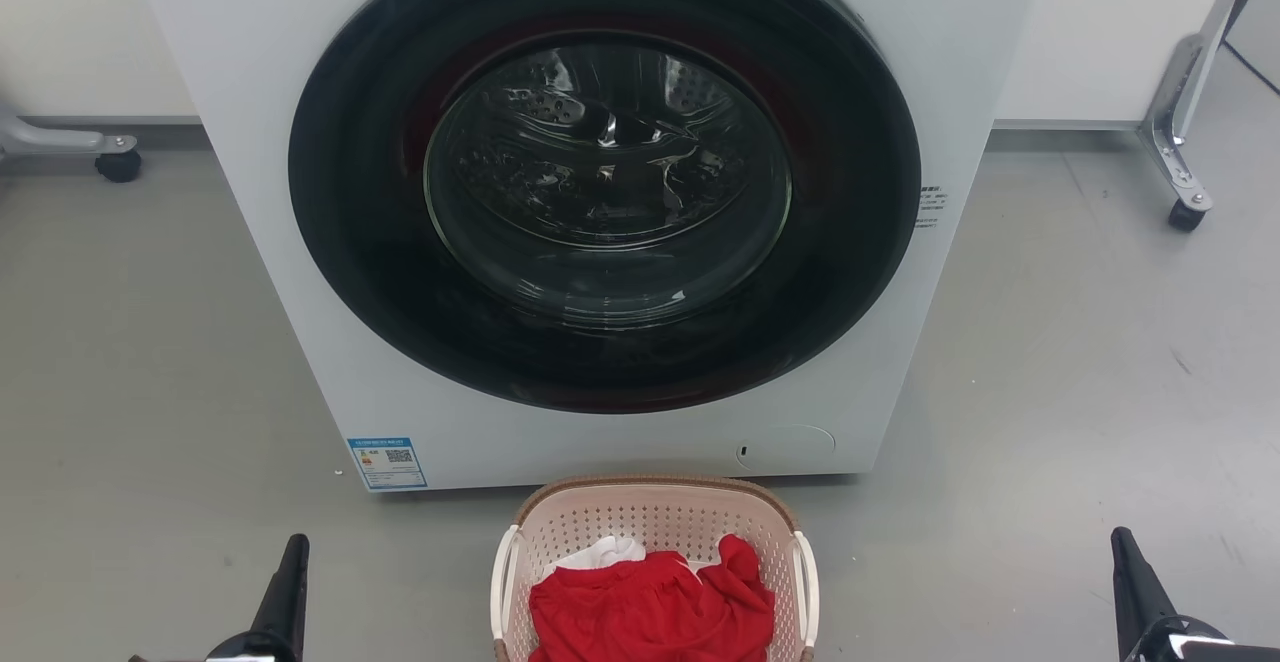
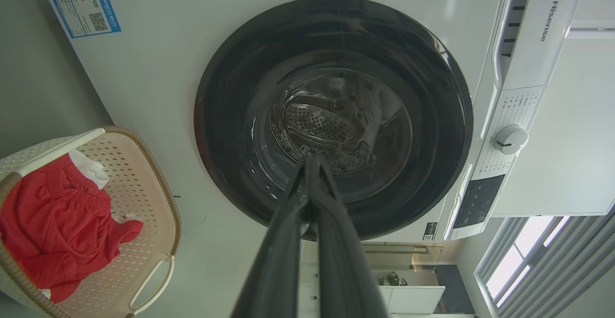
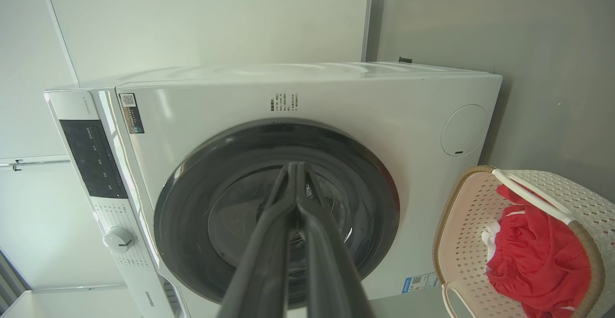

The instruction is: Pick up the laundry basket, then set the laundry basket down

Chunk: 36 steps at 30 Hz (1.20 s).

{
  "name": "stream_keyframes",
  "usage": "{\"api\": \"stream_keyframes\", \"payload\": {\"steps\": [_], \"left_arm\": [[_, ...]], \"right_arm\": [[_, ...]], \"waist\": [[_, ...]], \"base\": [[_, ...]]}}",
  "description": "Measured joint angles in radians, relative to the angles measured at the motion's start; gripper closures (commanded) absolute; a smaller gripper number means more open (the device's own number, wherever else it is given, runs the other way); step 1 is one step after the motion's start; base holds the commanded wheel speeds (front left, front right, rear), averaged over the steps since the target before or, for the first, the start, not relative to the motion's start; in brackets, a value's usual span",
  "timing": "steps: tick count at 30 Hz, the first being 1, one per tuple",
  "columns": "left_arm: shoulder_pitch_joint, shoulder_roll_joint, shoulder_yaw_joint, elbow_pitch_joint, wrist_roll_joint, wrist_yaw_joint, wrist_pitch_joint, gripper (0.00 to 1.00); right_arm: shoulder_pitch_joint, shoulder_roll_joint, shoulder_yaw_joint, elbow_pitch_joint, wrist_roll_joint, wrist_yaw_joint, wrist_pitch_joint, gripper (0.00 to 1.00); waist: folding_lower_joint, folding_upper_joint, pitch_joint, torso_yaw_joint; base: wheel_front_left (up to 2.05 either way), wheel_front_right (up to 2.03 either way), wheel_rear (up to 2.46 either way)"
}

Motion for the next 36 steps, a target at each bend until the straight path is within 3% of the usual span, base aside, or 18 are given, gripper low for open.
{"api": "stream_keyframes", "payload": {"steps": [20, 21, 22, 23, 24, 36], "left_arm": [[0.0, 0.0, 0.0, 0.0, 0.0, 0.0, 0.0, 1.0], [0.0, 0.0, 0.0, 0.0, 0.0, 0.0, 0.0, 0.0], [0.004, -0.001, -0.001, 0.006, 0.0, 0.001, 0.0, 0.0], [0.022, -0.007, -0.002, 0.027, 0.0, 0.001, 0.0, 1.0], [0.033, -0.01, -0.003, 0.038, 0.0, 0.002, 0.0, 0.0], [0.053, -0.013, -0.048, 0.041, 0.021, 0.007, -0.037, 0.0]], "right_arm": [[0.0, 0.0, 0.0, 0.0, 0.001, 0.0, 0.0, 1.0], [0.0, 0.0, 0.0, 0.0, 0.001, 0.0, 0.0, 0.0], [0.003, 0.001, 0.001, 0.007, 0.001, 0.0, 0.0, 0.0], [0.018, 0.009, 0.003, 0.028, 0.001, -0.002, 0.0, 1.0], [0.028, 0.013, 0.004, 0.039, 0.001, -0.002, 0.0, 0.0], [0.045, 0.02, 0.065, 0.051, -0.007, -0.006, -0.037, 0.0]], "waist": [[0.0, 0.0, 0.0, 0.0], [0.0, 0.0, 0.0, 0.0], [0.0, -0.0001, 0.0, 0.0], [0.0, 0.0, 0.0, 0.0], [0.0, 0.0, 0.0, 0.0], [0.0, 0.0, 0.001, 0.001]], "base": [[0.0, 0.0, 0.0], [0.0, 0.0, 0.0], [0.0, 0.0, 0.0], [0.0, 0.0, 0.0], [0.0, 0.0, 0.0], [0.0, 0.0, 0.0]]}}
